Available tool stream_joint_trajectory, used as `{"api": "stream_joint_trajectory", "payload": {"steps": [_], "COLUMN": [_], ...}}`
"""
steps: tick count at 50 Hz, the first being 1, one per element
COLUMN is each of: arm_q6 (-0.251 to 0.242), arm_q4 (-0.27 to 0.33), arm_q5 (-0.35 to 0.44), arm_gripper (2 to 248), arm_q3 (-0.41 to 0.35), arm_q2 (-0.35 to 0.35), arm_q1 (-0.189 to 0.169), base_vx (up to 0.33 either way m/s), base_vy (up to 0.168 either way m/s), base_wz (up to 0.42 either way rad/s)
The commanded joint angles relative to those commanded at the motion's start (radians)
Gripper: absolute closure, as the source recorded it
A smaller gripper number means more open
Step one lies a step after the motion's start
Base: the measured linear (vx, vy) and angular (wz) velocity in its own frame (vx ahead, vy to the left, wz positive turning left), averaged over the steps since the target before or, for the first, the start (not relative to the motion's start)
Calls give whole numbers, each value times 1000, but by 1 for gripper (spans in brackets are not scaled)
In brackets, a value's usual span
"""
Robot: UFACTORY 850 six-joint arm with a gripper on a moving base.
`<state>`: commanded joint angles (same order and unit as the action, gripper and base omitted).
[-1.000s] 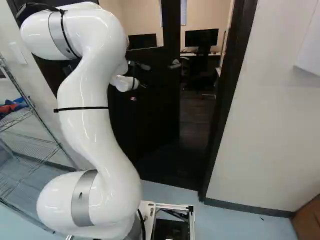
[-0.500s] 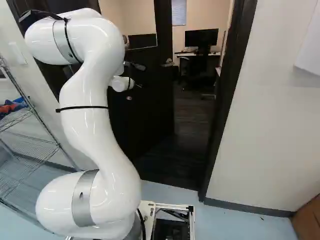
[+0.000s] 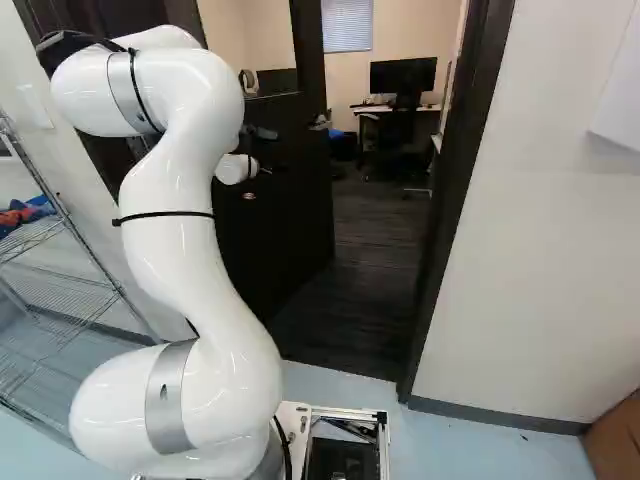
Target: Open the door and move inside
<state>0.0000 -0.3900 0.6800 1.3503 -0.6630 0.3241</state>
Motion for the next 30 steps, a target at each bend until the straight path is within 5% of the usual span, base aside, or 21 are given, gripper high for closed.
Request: {"api": "stream_joint_trajectory", "payload": {"steps": [30], "arm_q6": [0], "arm_q4": [88], "arm_q5": [0], "arm_gripper": [3], "arm_q3": [47], "arm_q2": [-34], "arm_q1": [55], "base_vx": [0], "base_vy": [0], "base_wz": [0]}}
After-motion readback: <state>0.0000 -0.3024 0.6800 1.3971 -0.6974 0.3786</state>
